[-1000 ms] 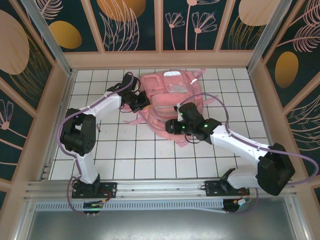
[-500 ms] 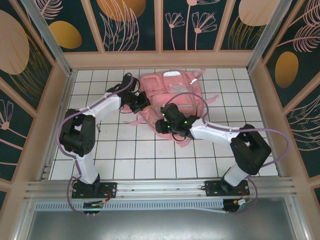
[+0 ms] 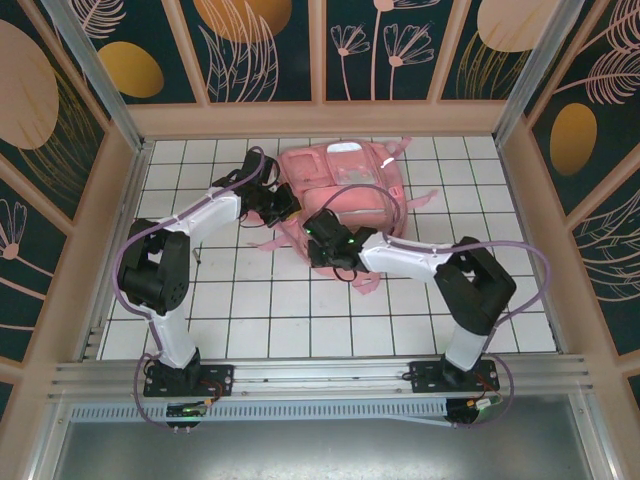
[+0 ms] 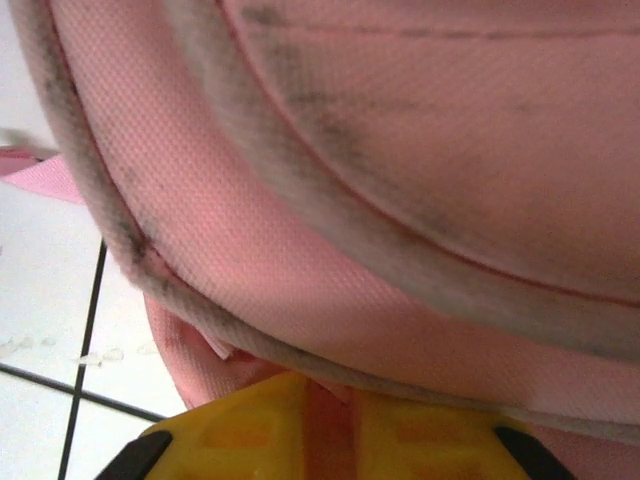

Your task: Pack the student bag

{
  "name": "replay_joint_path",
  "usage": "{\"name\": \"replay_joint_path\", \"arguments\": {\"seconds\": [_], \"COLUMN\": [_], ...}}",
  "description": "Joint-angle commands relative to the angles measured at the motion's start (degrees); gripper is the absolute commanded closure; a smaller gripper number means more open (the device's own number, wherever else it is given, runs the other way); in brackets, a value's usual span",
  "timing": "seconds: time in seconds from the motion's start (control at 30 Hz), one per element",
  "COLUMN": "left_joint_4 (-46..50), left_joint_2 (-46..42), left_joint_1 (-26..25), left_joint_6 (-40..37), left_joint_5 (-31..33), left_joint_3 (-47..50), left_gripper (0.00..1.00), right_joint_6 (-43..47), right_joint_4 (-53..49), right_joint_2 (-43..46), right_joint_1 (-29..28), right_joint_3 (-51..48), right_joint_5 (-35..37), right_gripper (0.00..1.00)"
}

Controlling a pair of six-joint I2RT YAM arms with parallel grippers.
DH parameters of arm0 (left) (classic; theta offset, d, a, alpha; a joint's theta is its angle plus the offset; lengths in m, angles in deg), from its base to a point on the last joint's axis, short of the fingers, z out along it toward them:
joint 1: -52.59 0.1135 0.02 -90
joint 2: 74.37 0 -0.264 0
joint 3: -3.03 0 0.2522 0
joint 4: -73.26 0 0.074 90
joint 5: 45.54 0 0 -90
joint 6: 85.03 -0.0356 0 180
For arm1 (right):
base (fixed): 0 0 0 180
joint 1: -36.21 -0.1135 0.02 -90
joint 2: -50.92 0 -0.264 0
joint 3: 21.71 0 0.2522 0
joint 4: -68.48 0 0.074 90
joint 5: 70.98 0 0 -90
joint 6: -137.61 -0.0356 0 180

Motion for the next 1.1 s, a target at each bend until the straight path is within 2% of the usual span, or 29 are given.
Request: {"name": "replay_joint_path", "arguments": {"seconds": [0.0, 0.07, 0.17, 0.47, 0.63, 0.77, 0.97, 1.07], "left_joint_4": [-0.11, -0.2, -0.22, 2.24, 4.05, 4.97, 6.83, 8.79], "left_joint_2": [-2.68, -2.64, -2.52, -2.13, -1.76, -0.8, 1.43, 3.71], "left_joint_1": [-1.46, -1.58, -1.56, -0.98, 0.18, 1.33, 2.02, 2.97], "left_joint_6": [1.88, 1.96, 1.62, -2.26, -5.76, -7.24, -11.42, -15.28], "left_joint_5": [-4.01, -3.95, -3.79, 0.65, 4.07, 3.06, 2.16, 2.87], "left_joint_3": [0.28, 0.28, 0.22, -0.61, -2.34, -3.49, -6.15, -9.31], "left_gripper": [1.0, 1.0, 1.0, 1.0, 1.0, 1.0, 1.0, 1.0], "right_joint_6": [-2.25, -2.49, -3.34, -8.88, -11.24, -10.28, -6.85, -5.07], "right_joint_4": [-2.0, -2.72, -3.38, -6.72, -6.87, -4.29, -6.55, -5.55], "right_joint_2": [-3.39, -4.19, -3.73, 6.49, 13.8, 17.94, 21.5, 22.91], "right_joint_1": [-1.03, -1.32, -1.31, 0.73, 5.75, 10.7, 14.16, 17.26], "right_joint_3": [5.36, 6.5, 7.05, 2.01, -7.49, -15.34, -17.46, -19.21], "right_joint_5": [7.89, 8.03, 8.25, 7.48, 3.4, 0.17, 2.99, 1.2], "right_gripper": [0.75, 0.76, 1.0, 1.0, 1.0, 1.0, 1.0, 1.0]}}
